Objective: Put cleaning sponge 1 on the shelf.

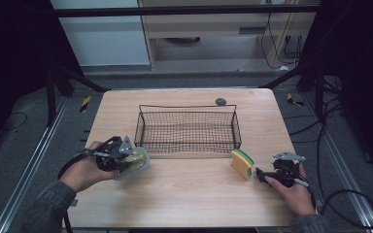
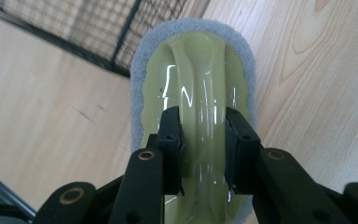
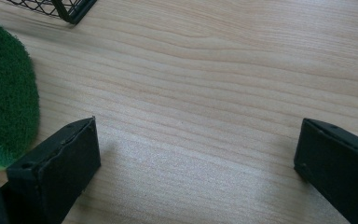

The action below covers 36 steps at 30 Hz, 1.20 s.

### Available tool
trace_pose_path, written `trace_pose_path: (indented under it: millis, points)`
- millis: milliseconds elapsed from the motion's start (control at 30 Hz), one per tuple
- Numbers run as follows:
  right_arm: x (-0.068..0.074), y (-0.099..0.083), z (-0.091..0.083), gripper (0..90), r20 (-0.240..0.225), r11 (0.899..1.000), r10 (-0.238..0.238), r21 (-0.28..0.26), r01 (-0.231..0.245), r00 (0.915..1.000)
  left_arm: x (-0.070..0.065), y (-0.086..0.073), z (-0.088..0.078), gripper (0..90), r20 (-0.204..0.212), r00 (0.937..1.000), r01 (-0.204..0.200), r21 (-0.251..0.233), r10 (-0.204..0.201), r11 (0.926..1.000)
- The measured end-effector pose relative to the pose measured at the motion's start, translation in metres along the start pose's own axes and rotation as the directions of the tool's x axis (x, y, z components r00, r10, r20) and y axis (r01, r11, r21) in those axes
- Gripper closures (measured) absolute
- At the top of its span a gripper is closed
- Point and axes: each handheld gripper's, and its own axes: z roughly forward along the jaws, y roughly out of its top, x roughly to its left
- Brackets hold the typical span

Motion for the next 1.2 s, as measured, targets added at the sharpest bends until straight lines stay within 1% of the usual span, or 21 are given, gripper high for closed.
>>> trace_pose_path:
  millis: [67,100,133,200,300,367,433,500,600,700,767,800,1033,1067,1133,1200]
  points:
    - [0.000,0.000,0.000,0.5,0.000,1.000,0.000,0.000,0.000,1.0000,-0.002,0.006,-0.004,70.6,-0.014,0.9995,-0.028,-0.015,0.028,0.9995]
    - [0.000,0.000,0.000,0.5,0.000,1.000,0.001,0.000,-0.001,1.0000,-0.003,0.009,-0.005,70.5,-0.021,0.9985,-0.051,-0.022,0.050,0.9985]
    - [0.000,0.000,0.000,0.5,0.000,1.000,0.000,0.000,0.000,1.0000,-0.003,0.011,-0.005,70.5,-0.026,0.9976,-0.064,-0.028,0.064,0.9975]
    - [0.000,0.000,0.000,0.5,0.000,1.000,0.001,0.000,-0.001,1.0000,-0.004,0.016,-0.004,70.6,-0.037,0.9963,-0.078,-0.025,0.077,0.9966]
    - [0.000,0.000,0.000,0.5,0.000,1.000,0.000,0.000,0.000,1.0000,-0.005,0.023,-0.001,70.6,-0.038,0.9949,-0.095,-0.037,0.093,0.9948]
    - [0.000,0.000,0.000,0.5,0.000,1.000,-0.001,0.000,0.001,1.0000,-0.006,0.028,-0.001,70.6,-0.046,0.9928,-0.112,-0.026,0.111,0.9934]
    - [0.000,0.000,0.000,0.5,0.000,1.000,-0.001,0.000,0.001,1.0000,-0.007,0.033,-0.001,70.6,-0.049,0.9909,-0.127,-0.034,0.125,0.9914]
    - [0.000,0.000,0.000,0.5,-0.001,1.000,0.000,0.000,0.000,1.0000,-0.007,0.035,-0.002,70.6,-0.051,0.9906,-0.129,-0.038,0.127,0.9909]
    - [0.000,0.000,0.000,0.6,0.000,1.000,-0.002,0.001,0.002,1.0000,-0.007,0.042,-0.007,70.6,-0.072,0.9882,-0.139,-0.044,0.135,0.9894]
    - [0.000,0.000,0.000,0.6,0.000,1.000,-0.002,0.001,0.002,1.0000,-0.005,0.046,-0.011,70.6,-0.082,0.9867,-0.145,-0.049,0.141,0.9882]
    - [0.000,0.000,0.000,0.6,0.000,1.000,-0.002,0.001,0.002,1.0000,-0.002,0.049,-0.014,70.6,-0.091,0.9832,-0.163,-0.050,0.159,0.9853]
    - [0.000,0.000,0.000,0.6,0.000,1.000,0.000,0.000,0.000,1.0000,-0.001,0.051,-0.016,70.6,-0.096,0.9824,-0.166,-0.046,0.161,0.9851]
    - [0.000,0.000,0.000,0.6,0.000,1.000,-0.001,0.000,0.001,1.0000,0.014,0.063,-0.028,70.5,-0.139,0.9748,-0.184,-0.062,0.174,0.9810]
    - [0.000,0.000,0.000,0.6,0.000,1.000,-0.001,0.000,0.001,1.0000,0.014,0.063,-0.028,70.5,-0.139,0.9748,-0.184,-0.062,0.174,0.9810]
    - [0.000,0.000,0.000,0.6,0.000,1.000,0.000,0.000,0.000,1.0000,0.020,0.066,-0.029,70.5,-0.142,0.9737,-0.190,-0.073,0.178,0.9791]
    - [0.000,0.000,0.000,0.6,0.001,1.000,-0.002,-0.001,0.002,1.0000,0.025,0.069,-0.029,70.6,-0.152,0.9710,-0.197,-0.071,0.185,0.9778]
